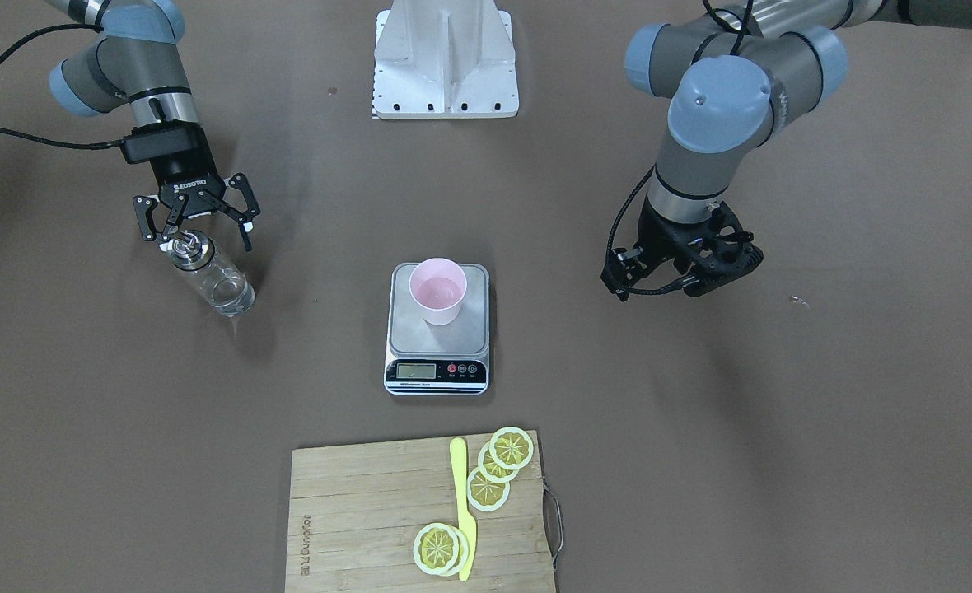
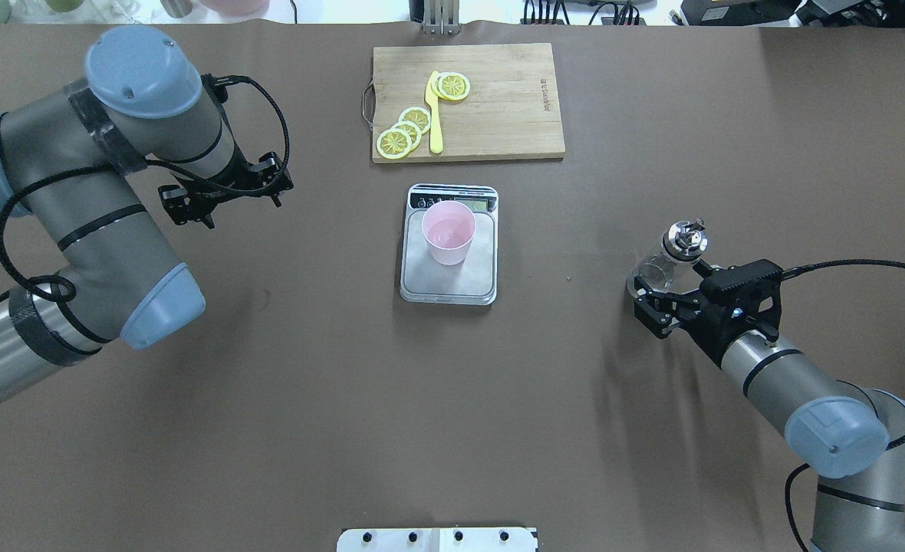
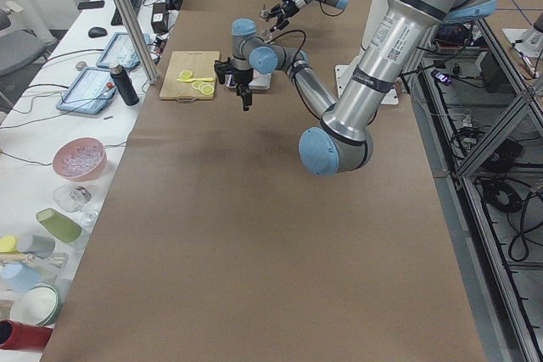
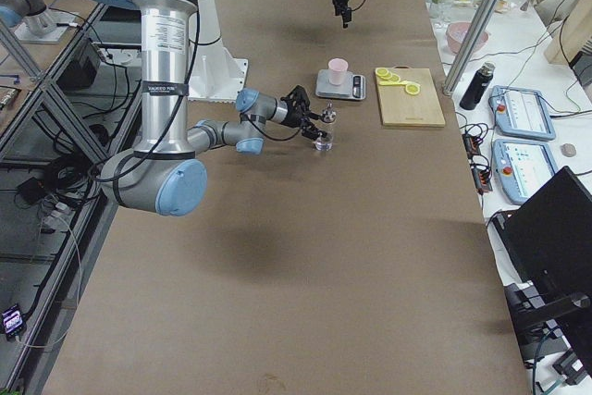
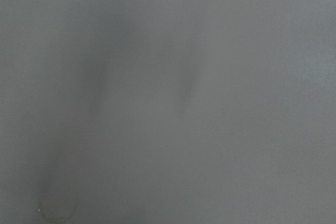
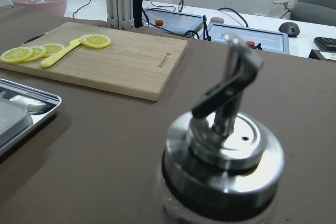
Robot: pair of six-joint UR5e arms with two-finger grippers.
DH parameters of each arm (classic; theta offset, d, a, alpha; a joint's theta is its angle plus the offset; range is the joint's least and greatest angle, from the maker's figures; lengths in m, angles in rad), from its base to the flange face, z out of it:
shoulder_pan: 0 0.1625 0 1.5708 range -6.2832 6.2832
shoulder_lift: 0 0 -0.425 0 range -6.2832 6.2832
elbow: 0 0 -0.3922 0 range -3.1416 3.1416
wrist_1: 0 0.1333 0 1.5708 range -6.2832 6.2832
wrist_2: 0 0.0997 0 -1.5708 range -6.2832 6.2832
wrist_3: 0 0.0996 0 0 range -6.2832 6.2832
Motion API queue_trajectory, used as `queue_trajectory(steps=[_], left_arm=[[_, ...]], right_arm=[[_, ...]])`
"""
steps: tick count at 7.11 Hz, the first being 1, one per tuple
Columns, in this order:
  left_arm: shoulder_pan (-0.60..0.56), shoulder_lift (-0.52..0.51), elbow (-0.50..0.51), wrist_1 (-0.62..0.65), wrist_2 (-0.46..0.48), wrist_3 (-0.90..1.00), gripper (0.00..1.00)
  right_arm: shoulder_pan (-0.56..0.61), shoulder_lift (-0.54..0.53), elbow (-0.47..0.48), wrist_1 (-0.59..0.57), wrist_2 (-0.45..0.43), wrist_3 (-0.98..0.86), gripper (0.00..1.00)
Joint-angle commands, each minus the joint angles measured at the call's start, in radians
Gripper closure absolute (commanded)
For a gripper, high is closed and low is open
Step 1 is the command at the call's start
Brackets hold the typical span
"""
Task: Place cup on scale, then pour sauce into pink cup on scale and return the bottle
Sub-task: 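Close the right gripper around the glass sauce bottle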
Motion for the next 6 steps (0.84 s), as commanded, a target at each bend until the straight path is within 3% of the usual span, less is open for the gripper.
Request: queue_trajectory(steps=[1,4,5,6], left_arm=[[-0.001,-0.001,0.029,-0.043,0.000,0.000,0.01],[-0.001,-0.001,0.029,-0.043,0.002,0.000,0.01],[-0.001,-0.002,0.029,-0.043,0.002,0.000,0.01],[-0.001,-0.002,0.029,-0.043,0.000,0.000,0.01]], right_arm=[[0.023,0.013,-0.018,0.001,0.004,-0.003,0.05],[0.046,0.071,-0.064,0.001,0.007,-0.002,0.07],[0.049,0.073,-0.064,0.003,0.007,0.000,0.19],[0.049,0.071,-0.069,0.022,0.009,0.000,0.48]])
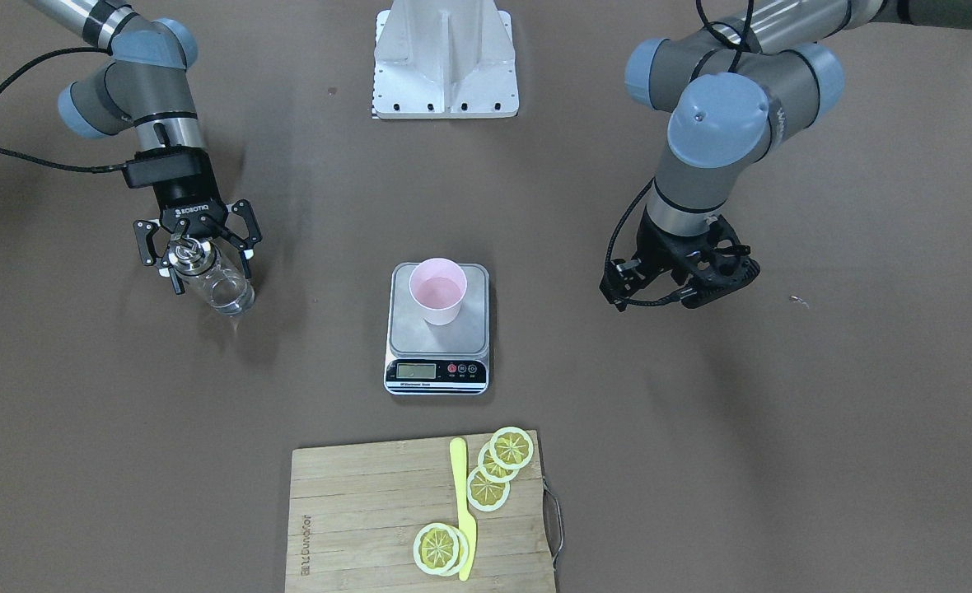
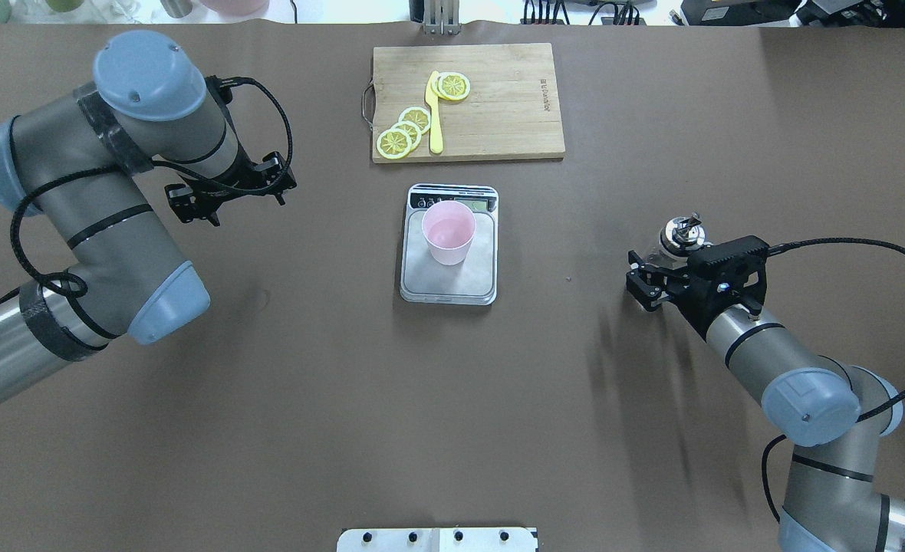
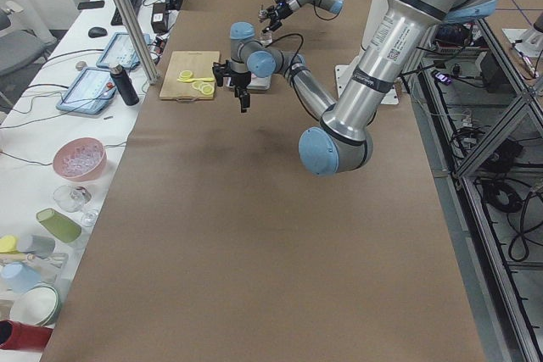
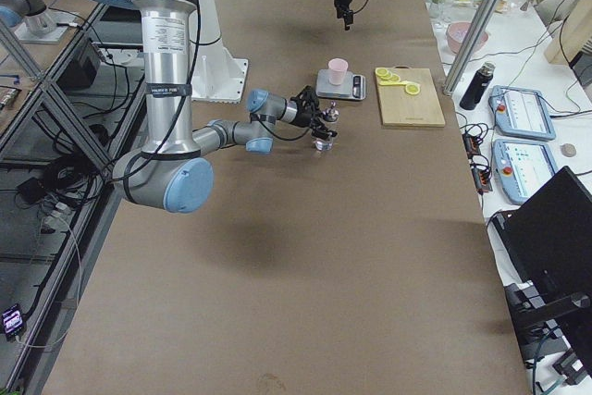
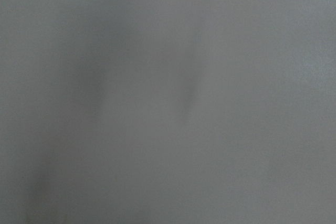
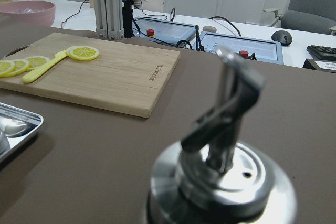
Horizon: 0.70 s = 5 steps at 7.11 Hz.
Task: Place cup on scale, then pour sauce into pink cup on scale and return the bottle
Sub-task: 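Close the right gripper around the glass sauce bottle, then lift the bottle with the right gripper and carry it toward the pink cup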
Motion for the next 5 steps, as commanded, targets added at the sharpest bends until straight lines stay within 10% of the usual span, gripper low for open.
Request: queue_trajectory(steps=[1,2,5], left_arm=[[0.000,-0.002,0.000,0.000,-0.001,0.000,0.01],[0.000,-0.004,0.000,0.000,-0.001,0.006,0.01],[-0.027,-0.005,-0.003,0.005,-0.012,0.032,0.01]], right_arm=[[0.002,0.003,-0.017,0.049,0.007,-0.006,0.85],[0.004,0.004,-0.016,0.047,0.013,-0.016,1.00],[0.082,0.052,0.016,-0.040,0.066,-0.168,1.00]])
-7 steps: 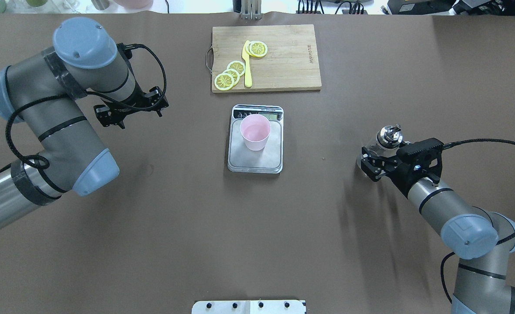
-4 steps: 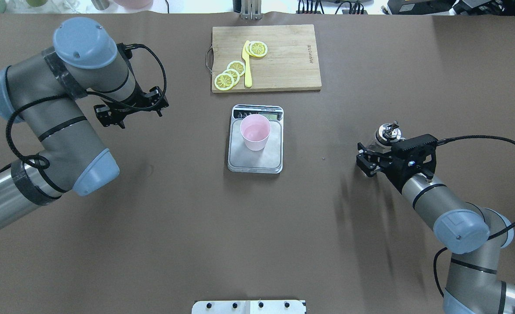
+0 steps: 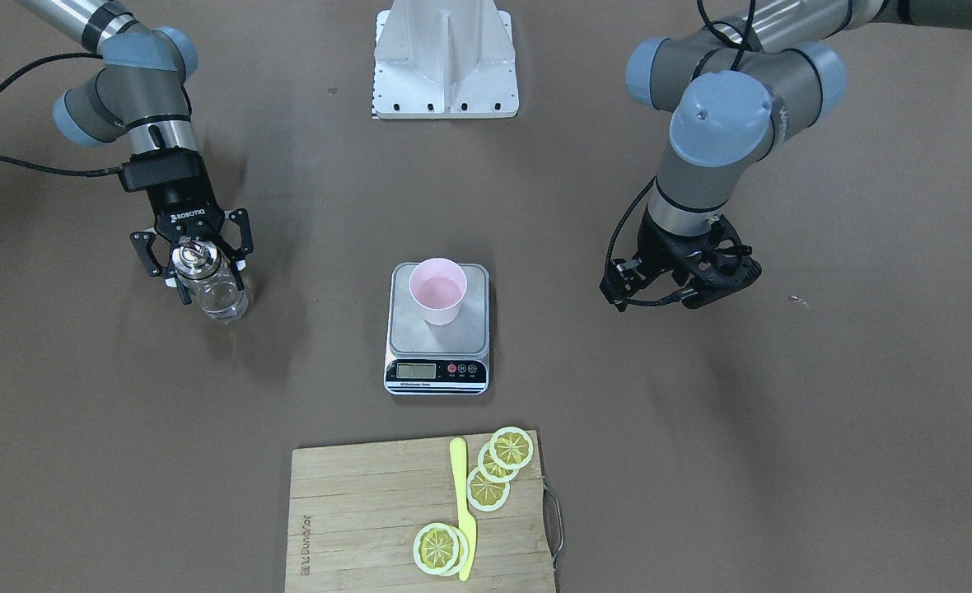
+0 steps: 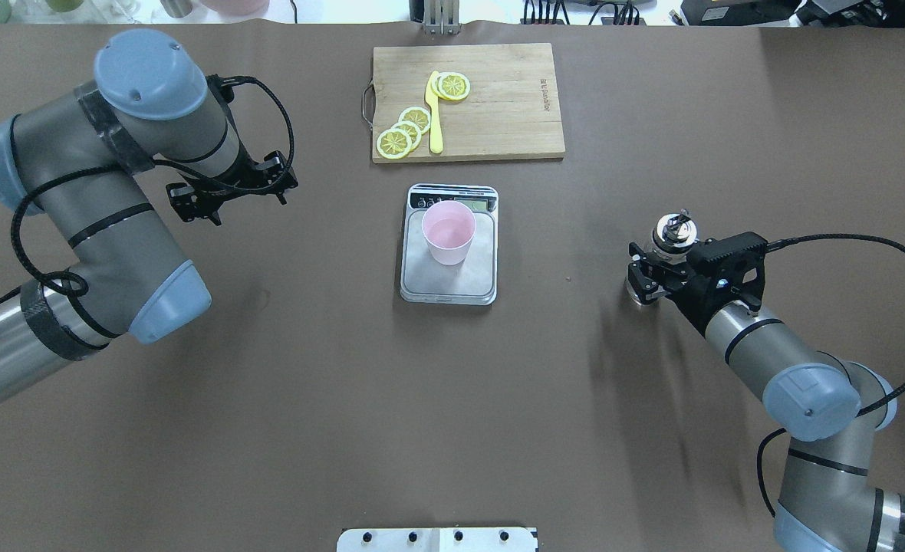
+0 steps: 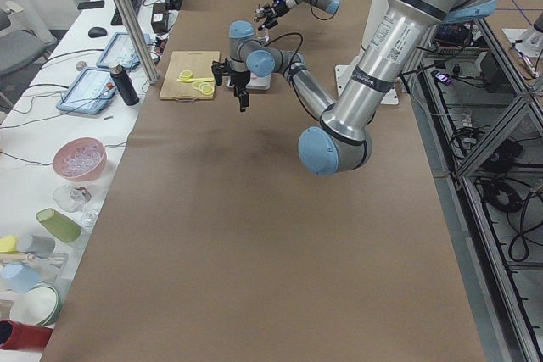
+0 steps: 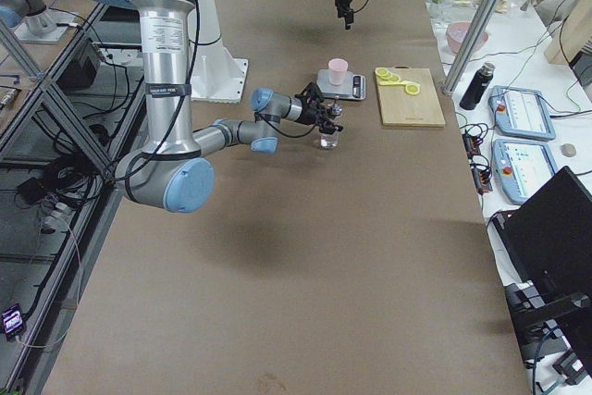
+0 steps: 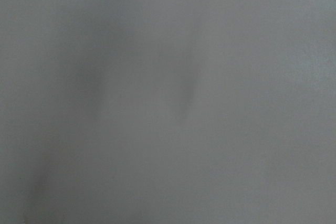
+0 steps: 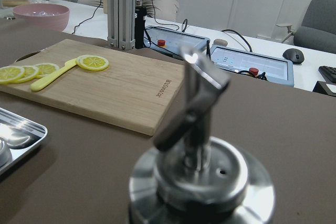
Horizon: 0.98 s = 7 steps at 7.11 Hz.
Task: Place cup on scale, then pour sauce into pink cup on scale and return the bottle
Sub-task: 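Lift the bottle with the right gripper and carry it toward the pink cup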
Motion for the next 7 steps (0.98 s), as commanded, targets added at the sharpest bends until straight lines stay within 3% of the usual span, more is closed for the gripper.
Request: queue_trajectory(steps=[1,4,6,7], left_arm=[[-0.046,0.000,-0.013,0.003,-0.007,0.055,0.01],[-0.164,0.036,-0.027,0.045,-0.005,0.234,0.01],[-0.256,0.089,-0.033,0.038,-0.008,0.544,0.01],[-0.275,0.108,-0.033,0.037,-0.007,0.592,0.01]], right_arm=[[0.033,0.061,0.072,-0.187,0.011,-0.125,1.00],[0.021,0.233,0.120,-0.551,-0.079,-0.256,1.00],[-0.022,0.273,0.105,-0.643,-0.171,-0.394,1.00],[-0.033,0.301,0.105,-0.703,-0.202,-0.413,1.00]])
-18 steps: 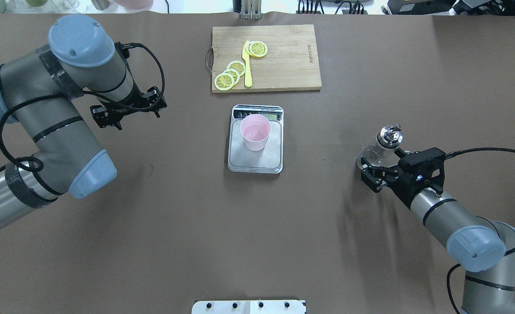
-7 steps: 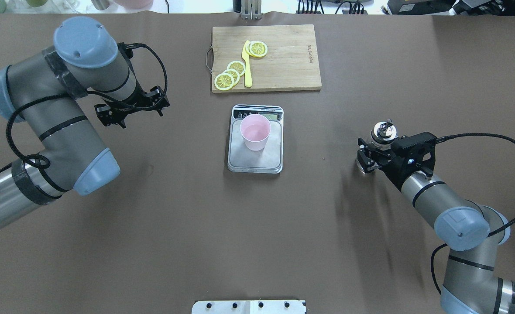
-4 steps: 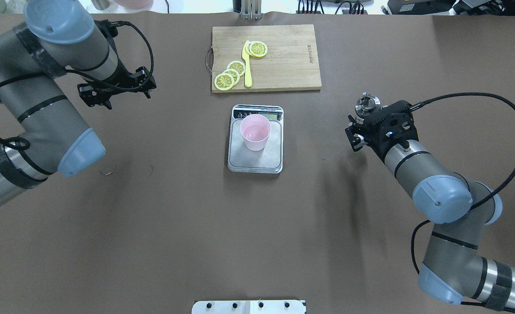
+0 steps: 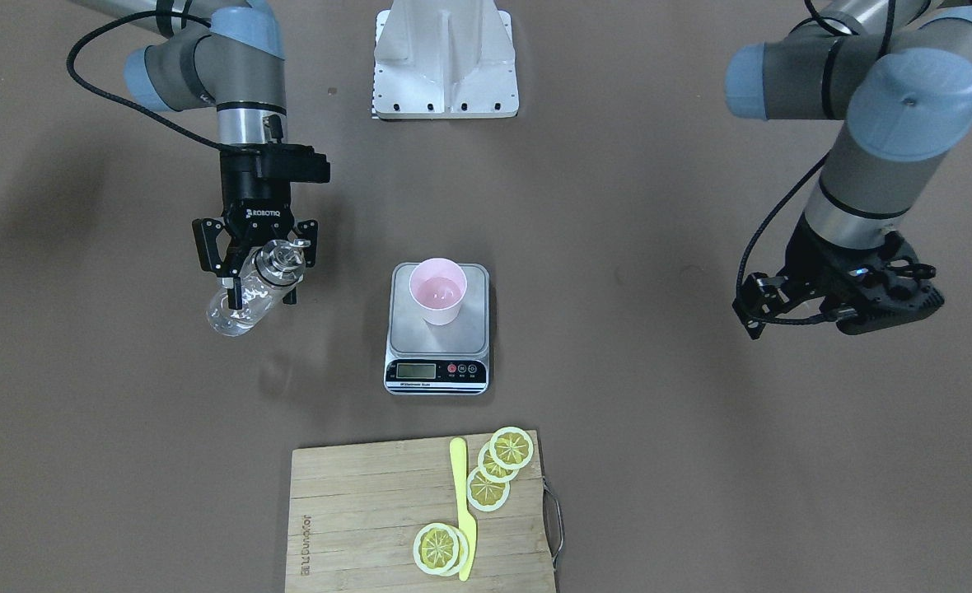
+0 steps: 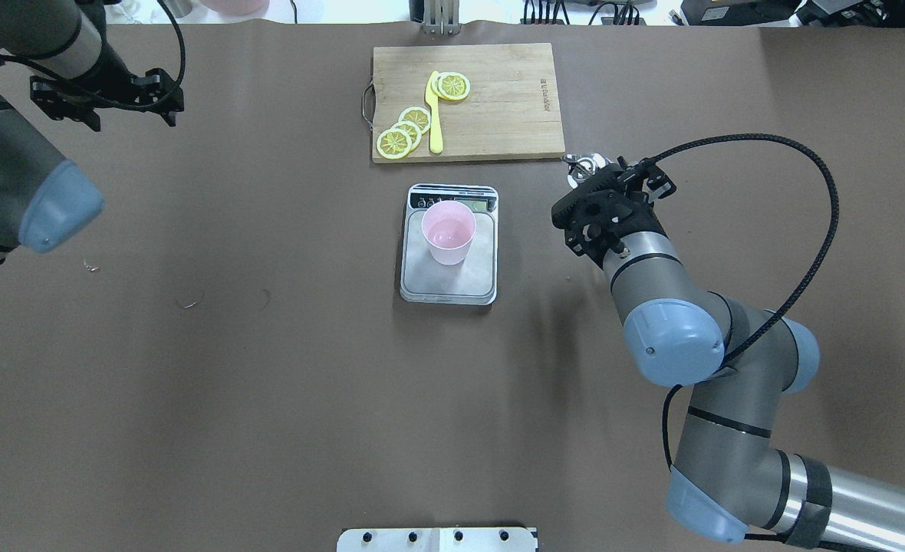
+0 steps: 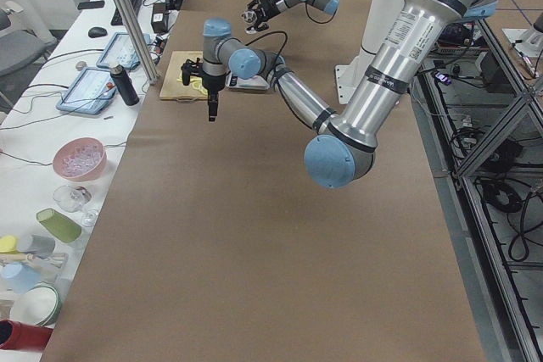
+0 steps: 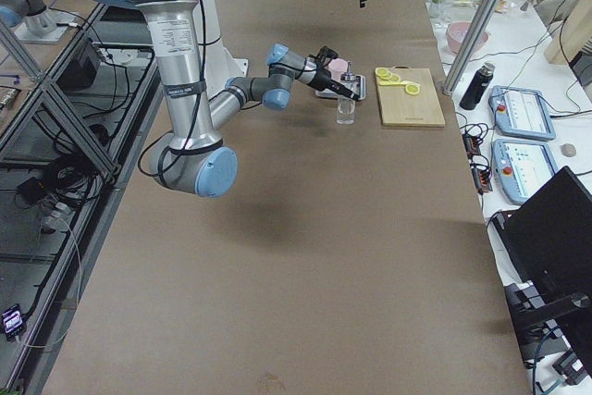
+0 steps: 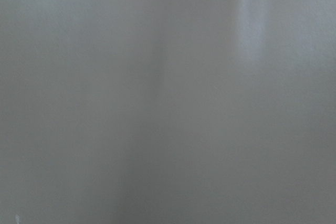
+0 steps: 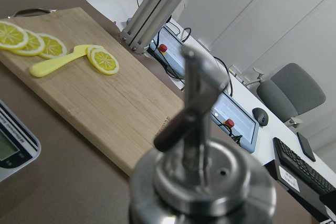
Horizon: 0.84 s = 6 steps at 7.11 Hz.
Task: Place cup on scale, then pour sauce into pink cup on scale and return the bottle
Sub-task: 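Lift the bottle with the right gripper and carry it toward the pink cup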
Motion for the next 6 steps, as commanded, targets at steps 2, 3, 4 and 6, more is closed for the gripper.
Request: queue_trajectory(steps=[2,3,4,6], left_arm=[[-0.063,0.051,0.001,-0.003,-0.001,0.117,0.01],[-0.066,0.059,0.003,-0.005,-0.001,0.119,0.01],[-0.066,0.062,0.004,-0.005,-0.001,0.119,0.01],[-0.068,0.065,0.009,-0.005,0.000,0.119,0.01]], right_arm=[[-0.031,0.073,-0.006,-0.156,-0.088,-0.162,1.00],[-0.043,0.088,-0.008,-0.212,-0.125,-0.197,1.00],[-0.055,0.137,-0.041,-0.262,-0.148,-0.199,1.00],[-0.091,0.154,-0.110,-0.271,-0.224,-0.202,1.00]])
